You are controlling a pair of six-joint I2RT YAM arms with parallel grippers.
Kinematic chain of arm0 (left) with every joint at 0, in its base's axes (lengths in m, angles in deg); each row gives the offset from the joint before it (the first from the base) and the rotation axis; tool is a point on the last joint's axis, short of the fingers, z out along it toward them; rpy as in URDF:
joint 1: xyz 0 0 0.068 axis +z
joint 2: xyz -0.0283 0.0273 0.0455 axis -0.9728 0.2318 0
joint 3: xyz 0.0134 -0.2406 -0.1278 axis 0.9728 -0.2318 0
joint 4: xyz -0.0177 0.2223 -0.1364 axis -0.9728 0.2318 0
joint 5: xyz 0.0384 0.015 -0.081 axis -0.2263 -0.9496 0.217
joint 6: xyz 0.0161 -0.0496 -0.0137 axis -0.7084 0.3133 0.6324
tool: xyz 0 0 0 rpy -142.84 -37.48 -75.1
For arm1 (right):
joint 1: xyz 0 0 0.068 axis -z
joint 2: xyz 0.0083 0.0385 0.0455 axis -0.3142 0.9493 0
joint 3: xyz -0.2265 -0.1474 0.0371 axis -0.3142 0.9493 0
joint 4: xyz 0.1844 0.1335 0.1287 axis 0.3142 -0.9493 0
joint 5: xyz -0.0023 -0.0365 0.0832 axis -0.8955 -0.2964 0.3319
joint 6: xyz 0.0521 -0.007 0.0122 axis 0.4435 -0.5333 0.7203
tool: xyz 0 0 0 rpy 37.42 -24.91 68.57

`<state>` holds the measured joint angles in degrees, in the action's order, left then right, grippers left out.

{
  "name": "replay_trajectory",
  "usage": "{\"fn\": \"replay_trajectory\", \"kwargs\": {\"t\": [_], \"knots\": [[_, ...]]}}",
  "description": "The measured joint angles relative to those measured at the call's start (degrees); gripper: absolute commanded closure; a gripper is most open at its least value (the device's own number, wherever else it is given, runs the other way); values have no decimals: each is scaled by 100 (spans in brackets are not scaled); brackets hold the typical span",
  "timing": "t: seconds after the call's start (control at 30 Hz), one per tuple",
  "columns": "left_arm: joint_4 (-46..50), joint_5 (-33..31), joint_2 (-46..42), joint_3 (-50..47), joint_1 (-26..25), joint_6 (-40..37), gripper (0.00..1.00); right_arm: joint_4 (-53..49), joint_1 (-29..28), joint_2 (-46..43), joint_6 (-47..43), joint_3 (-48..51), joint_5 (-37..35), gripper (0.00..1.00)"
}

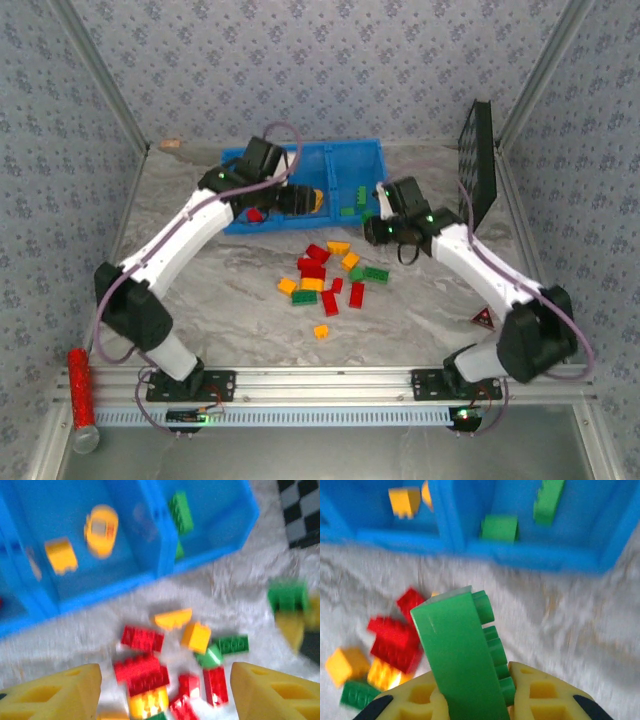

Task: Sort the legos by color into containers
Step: Place the lego in the container.

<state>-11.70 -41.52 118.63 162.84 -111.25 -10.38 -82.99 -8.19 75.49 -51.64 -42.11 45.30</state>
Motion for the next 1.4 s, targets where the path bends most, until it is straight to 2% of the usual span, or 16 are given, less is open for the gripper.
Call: {"fn": "replay_trajectory", "kwargs": {"t": [0.1,0.23,0.37,0.57,0.73,1.07,1.4], "knots": [[199,-306,-634,-885,-503,485,34,168,122,826,-155,-868,-70,84],[299,-557,-1137,-1858,-1427,1314,35,393,345,1698,-221,-1613,-33,84],[243,-697,-1117,-2444,-2245,2103,36,424,503,2448,-264,-2190,-33,84],[42,-876,-610,-2566,-3082,2905,36,415,542,3355,-393,-2881,-35,80],[-179,-890,-92,-2564,-3335,3211,36,398,544,3613,-496,-3025,-39,71],[-188,-704,713,-2258,-3335,3241,37,417,560,3620,-586,-3021,-24,53],[-164,-439,1163,-2041,-3335,3246,42,553,566,3174,-586,-2533,59,49]]}}
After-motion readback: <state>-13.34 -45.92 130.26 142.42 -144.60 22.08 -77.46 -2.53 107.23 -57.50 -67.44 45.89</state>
